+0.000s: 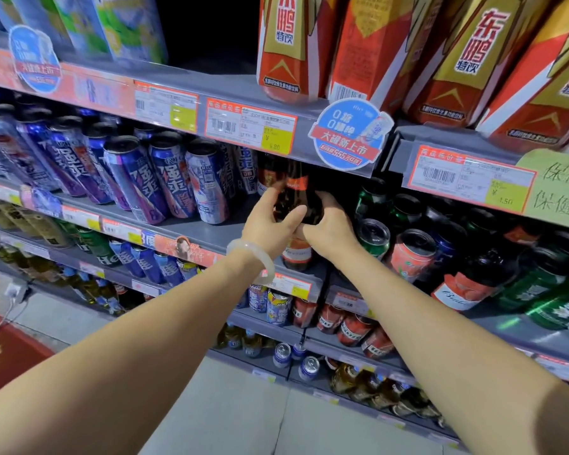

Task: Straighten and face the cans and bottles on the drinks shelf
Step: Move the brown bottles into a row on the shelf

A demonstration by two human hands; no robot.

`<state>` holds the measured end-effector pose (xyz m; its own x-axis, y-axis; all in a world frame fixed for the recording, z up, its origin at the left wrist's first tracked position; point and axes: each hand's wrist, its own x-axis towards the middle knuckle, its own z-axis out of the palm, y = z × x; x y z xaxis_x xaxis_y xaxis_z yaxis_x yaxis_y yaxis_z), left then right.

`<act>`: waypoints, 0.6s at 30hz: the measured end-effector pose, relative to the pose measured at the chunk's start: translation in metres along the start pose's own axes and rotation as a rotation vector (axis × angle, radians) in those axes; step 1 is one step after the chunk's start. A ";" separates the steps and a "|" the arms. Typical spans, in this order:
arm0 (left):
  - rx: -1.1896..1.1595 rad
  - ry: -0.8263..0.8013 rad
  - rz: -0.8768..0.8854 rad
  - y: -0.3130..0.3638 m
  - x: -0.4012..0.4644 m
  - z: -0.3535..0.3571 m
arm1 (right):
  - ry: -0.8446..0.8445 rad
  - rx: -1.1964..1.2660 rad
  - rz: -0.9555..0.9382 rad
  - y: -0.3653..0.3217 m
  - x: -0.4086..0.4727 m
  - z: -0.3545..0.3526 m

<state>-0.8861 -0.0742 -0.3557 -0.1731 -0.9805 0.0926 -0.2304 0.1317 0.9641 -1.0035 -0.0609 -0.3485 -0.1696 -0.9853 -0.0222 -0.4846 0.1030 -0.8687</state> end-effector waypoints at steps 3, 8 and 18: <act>0.019 -0.019 -0.035 0.000 0.004 0.000 | 0.008 0.023 0.022 0.003 0.000 -0.002; 0.045 -0.056 -0.083 0.000 0.006 -0.003 | -0.068 0.021 0.044 0.009 0.003 -0.001; 0.085 -0.053 -0.030 -0.009 0.009 -0.006 | -0.015 -0.008 0.081 0.028 -0.001 0.006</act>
<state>-0.8799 -0.0850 -0.3621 -0.2144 -0.9755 0.0485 -0.3162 0.1163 0.9415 -1.0119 -0.0576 -0.3756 -0.1956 -0.9756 -0.0993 -0.4770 0.1831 -0.8596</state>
